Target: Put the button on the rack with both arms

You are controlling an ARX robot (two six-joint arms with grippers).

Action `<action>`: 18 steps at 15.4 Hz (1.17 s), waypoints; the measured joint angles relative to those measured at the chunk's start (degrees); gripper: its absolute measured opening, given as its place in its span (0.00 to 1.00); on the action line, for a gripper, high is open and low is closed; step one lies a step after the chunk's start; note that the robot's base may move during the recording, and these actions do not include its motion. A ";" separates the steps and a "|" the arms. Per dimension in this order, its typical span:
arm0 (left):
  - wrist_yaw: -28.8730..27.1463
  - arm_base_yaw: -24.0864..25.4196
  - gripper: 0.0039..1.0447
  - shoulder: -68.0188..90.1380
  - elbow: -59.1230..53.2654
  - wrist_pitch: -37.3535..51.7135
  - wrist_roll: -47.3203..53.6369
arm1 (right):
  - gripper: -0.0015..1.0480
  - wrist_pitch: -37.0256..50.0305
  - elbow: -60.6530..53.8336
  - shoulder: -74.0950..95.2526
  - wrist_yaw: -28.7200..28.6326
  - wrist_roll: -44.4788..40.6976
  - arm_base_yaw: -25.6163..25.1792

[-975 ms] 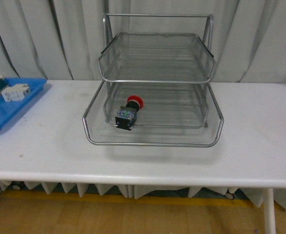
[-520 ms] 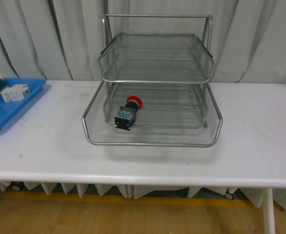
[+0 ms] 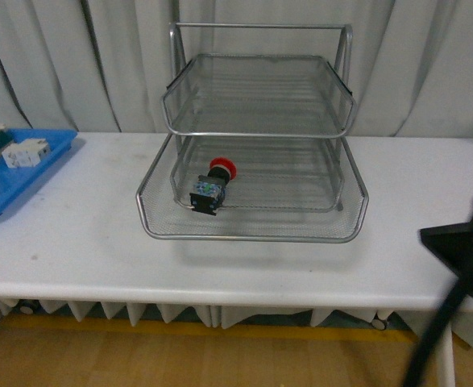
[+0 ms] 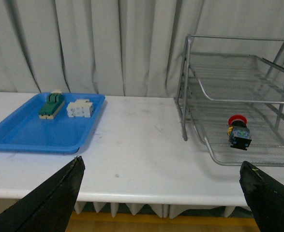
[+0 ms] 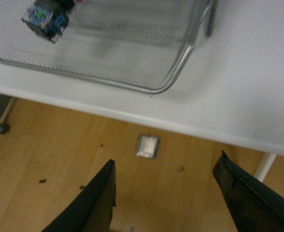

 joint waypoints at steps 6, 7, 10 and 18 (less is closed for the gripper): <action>0.02 0.00 0.94 0.00 0.00 0.00 0.00 | 0.02 -12.44 26.64 35.82 1.53 18.43 11.89; 0.00 0.00 0.94 0.00 0.00 0.00 0.00 | 0.02 -14.01 31.87 40.09 1.92 20.09 13.20; 0.00 0.00 0.94 0.00 0.00 0.00 0.00 | 0.02 -19.50 45.22 49.81 4.96 21.77 13.97; 0.00 0.00 0.94 0.00 0.00 0.00 0.00 | 0.02 -21.42 76.32 66.53 13.18 17.03 10.43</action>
